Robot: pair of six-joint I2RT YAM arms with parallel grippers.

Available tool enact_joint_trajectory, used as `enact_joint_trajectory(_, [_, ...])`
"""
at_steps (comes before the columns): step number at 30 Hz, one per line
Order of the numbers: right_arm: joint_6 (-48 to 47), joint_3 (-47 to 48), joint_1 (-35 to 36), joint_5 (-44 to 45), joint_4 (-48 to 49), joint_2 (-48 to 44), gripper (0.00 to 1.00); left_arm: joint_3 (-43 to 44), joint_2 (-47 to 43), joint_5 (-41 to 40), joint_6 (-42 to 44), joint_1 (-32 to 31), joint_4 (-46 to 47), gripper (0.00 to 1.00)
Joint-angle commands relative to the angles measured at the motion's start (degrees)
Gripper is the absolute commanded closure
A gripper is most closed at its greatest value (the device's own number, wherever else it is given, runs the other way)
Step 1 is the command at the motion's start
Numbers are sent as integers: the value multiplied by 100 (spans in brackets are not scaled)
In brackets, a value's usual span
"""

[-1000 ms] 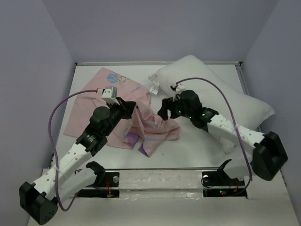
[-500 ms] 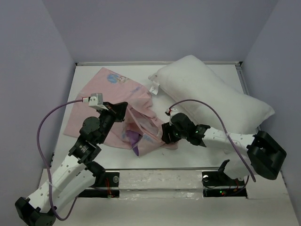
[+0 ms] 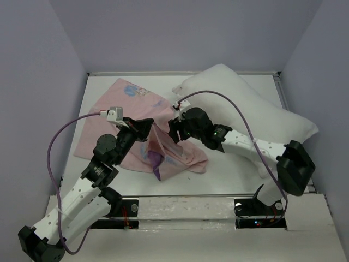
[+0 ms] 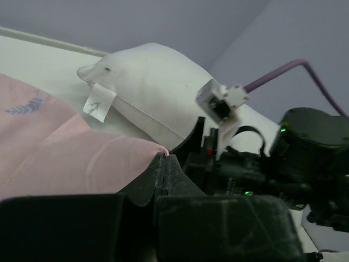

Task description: Put the pillow into the pillowcase

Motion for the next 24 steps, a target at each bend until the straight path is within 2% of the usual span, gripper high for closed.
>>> enact_joint_trajectory(1, [-494, 170, 15, -139, 352, 635, 30, 389, -33, 245, 97, 31, 378, 100])
enact_joint_trajectory(7, [-828, 609, 15, 283, 396, 1074, 29, 478, -138, 228, 132, 31, 281, 100])
enact_joint_trajectory(9, [-793, 741, 15, 616, 431, 1215, 33, 460, -217, 201, 132, 22, 229, 100])
enact_joint_trajectory(11, [-793, 820, 15, 924, 694, 1329, 41, 451, -288, 157, 141, 22, 150, 100])
enact_joint_trajectory(12, [-784, 847, 15, 1012, 791, 1417, 51, 442, -305, 122, 132, 22, 89, 100])
enact_joint_trajectory(15, [-819, 1005, 15, 1232, 1116, 1514, 67, 390, -402, 113, 132, 31, -8, 100])
enact_joint_trajectory(16, [-837, 1023, 15, 1311, 1335, 1549, 88, 372, -428, 87, 132, 22, -113, 100])
enact_joint_trajectory(17, [-907, 1101, -38, 1451, 1398, 1567, 96, 346, -489, 26, 132, 22, -175, 100])
enact_joint_trajectory(18, [-933, 1154, -38, 1539, 1416, 1541, 100, 328, -534, -18, 132, 31, -289, 100])
enact_joint_trajectory(22, [-1257, 979, -38, 1795, 1670, 1041, 100, 398, -727, -597, 237, 22, -913, 100])
enact_joint_trajectory(24, [-1583, 979, -38, 1953, 1671, 549, 100, 451, -841, -1151, 343, 31, -1370, 100])
